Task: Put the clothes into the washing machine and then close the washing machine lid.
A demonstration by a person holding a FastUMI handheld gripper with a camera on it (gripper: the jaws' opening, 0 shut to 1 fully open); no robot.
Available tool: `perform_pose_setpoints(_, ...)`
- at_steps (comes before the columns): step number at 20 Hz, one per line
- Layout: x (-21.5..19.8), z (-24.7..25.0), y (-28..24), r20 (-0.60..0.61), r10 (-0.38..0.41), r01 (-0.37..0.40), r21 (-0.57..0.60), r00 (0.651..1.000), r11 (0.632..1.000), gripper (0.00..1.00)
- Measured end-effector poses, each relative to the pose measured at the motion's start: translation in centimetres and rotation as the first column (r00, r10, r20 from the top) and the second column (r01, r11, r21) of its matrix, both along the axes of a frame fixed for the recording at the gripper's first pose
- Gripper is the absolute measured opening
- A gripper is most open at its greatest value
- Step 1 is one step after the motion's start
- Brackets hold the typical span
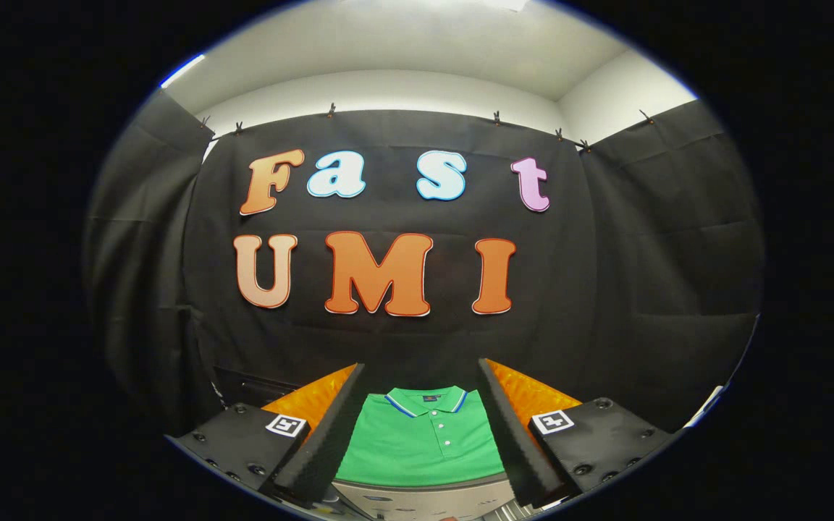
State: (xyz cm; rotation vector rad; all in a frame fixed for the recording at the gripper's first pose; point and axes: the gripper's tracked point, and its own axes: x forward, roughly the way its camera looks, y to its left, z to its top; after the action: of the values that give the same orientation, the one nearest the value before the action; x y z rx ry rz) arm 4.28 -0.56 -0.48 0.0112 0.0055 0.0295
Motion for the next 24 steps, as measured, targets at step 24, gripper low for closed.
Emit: perform_pose_setpoints(24, 10.7, -7.0, -2.1, -0.177, -0.009, 0.005, -0.022, 0.984, 1.000, 0.98)
